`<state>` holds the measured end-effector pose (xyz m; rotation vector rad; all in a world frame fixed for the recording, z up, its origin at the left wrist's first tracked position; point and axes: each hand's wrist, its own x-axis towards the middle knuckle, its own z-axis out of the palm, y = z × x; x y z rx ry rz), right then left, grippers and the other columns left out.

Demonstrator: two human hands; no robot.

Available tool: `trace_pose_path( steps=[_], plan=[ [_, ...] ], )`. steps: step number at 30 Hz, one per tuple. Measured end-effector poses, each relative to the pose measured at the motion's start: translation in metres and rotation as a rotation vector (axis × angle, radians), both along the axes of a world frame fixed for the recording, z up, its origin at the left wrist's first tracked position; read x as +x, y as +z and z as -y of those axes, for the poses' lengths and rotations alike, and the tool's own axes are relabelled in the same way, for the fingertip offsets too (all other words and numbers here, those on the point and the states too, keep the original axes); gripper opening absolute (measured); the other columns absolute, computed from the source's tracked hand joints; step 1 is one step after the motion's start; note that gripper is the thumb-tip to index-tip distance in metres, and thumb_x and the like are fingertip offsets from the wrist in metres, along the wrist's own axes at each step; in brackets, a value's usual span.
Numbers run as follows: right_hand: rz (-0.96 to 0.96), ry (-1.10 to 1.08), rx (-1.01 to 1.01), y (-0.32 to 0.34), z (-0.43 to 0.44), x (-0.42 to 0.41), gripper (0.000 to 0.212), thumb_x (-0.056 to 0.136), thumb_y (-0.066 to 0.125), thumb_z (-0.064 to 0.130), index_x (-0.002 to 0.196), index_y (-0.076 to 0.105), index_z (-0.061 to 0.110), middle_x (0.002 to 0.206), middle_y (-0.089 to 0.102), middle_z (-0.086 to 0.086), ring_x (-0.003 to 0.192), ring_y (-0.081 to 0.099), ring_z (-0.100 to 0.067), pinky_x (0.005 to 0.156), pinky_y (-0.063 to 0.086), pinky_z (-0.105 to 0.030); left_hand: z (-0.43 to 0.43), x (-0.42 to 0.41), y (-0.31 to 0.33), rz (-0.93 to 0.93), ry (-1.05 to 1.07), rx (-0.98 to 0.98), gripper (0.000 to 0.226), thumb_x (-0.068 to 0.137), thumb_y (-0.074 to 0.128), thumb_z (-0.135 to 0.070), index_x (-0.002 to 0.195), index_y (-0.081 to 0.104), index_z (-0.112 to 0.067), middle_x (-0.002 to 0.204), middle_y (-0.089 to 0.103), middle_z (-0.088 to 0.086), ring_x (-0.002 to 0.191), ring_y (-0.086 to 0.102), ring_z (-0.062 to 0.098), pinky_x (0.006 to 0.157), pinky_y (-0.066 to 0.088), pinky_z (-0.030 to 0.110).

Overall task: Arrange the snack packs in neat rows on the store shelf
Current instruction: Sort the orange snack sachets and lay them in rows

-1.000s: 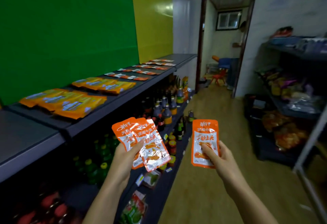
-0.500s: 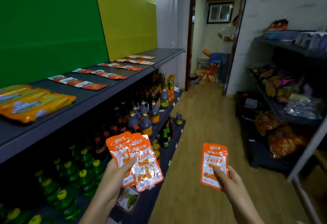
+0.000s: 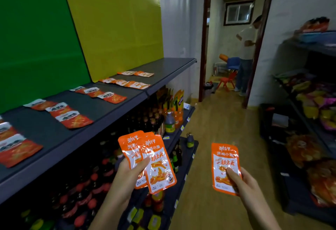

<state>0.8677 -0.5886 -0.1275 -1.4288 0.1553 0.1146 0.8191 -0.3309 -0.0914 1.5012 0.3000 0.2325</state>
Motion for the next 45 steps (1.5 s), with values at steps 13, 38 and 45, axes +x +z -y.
trace_pose_path(
  steps=[13,38,45],
  plan=[
    [0.087,0.282,-0.054,0.019,0.057,0.267,0.011,0.092,0.053,0.015,0.086,0.062,0.011,0.078,0.070,-0.004,0.055,0.067,-0.007,0.047,0.049,-0.011,0.083,0.208,0.004,0.024,0.320,-0.043,0.014,0.088,0.059,-0.018,0.099,0.061,-0.024,0.092,0.073,-0.005,0.084,0.071,0.016,0.071,0.053,0.031],
    [0.577,0.923,-0.356,0.109,-0.189,0.591,0.024,0.095,0.045,0.027,0.097,0.062,0.010,0.092,0.069,-0.004,0.086,0.065,-0.018,0.078,0.048,-0.033,0.014,0.415,0.081,0.215,0.898,0.071,0.014,0.086,0.059,-0.015,0.099,0.063,-0.019,0.092,0.075,-0.002,0.079,0.073,0.016,0.066,0.057,0.027],
    [0.803,0.988,-0.689,0.116,-0.253,0.612,0.025,0.097,0.032,0.030,0.086,0.046,0.012,0.108,0.063,-0.011,0.105,0.053,-0.031,0.095,0.031,-0.038,0.010,0.448,0.086,0.202,1.027,0.077,0.016,0.086,0.059,-0.015,0.102,0.061,-0.018,0.092,0.075,0.000,0.077,0.073,0.015,0.067,0.054,0.029]
  ],
)
